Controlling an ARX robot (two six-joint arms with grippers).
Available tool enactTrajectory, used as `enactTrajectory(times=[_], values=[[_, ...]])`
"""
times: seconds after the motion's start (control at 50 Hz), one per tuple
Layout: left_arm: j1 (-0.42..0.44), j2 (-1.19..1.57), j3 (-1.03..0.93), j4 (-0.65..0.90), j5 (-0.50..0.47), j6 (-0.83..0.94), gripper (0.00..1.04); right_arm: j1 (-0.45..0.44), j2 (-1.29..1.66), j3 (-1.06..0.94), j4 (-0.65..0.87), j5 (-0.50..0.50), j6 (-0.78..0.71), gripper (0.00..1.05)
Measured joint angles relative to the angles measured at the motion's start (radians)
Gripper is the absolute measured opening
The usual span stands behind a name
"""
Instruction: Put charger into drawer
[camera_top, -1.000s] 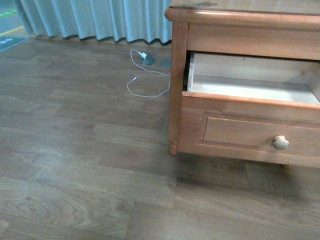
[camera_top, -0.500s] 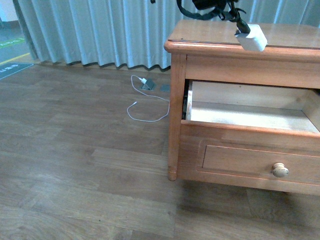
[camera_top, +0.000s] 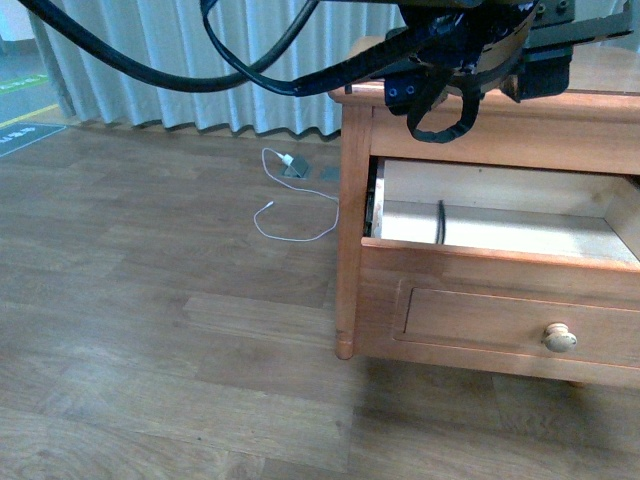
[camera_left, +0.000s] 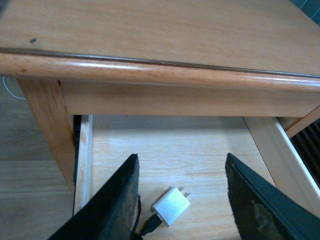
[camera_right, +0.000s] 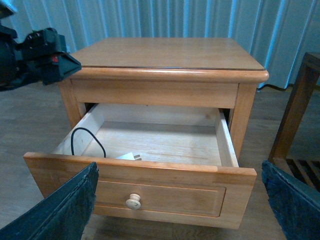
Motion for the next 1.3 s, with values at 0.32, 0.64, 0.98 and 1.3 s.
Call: enactTrajectory(times=[0.32, 0.64, 0.98, 1.3], values=[[0.040, -0.420, -0.354, 0.084, 0.003, 0.102, 0.99, 0.000, 0.000, 0.000, 0.000, 0.000, 0.000, 0.97], [0.030, -1.049, -0.747, -0.052, -0.056, 0.141, 0.99, 0.000, 0.000, 0.000, 0.000, 0.000, 0.000, 0.97], [-0.050, -1.576, -1.040, -0.339, -0.268, 0.016, 0.99, 0.000, 0.000, 0.000, 0.000, 0.000, 0.000, 0.97], [0.168, -1.723, -1.202, -0.399, -0.173, -0.069, 0.99, 0.002, 0.000, 0.000, 0.000, 0.001, 0.000, 0.97]])
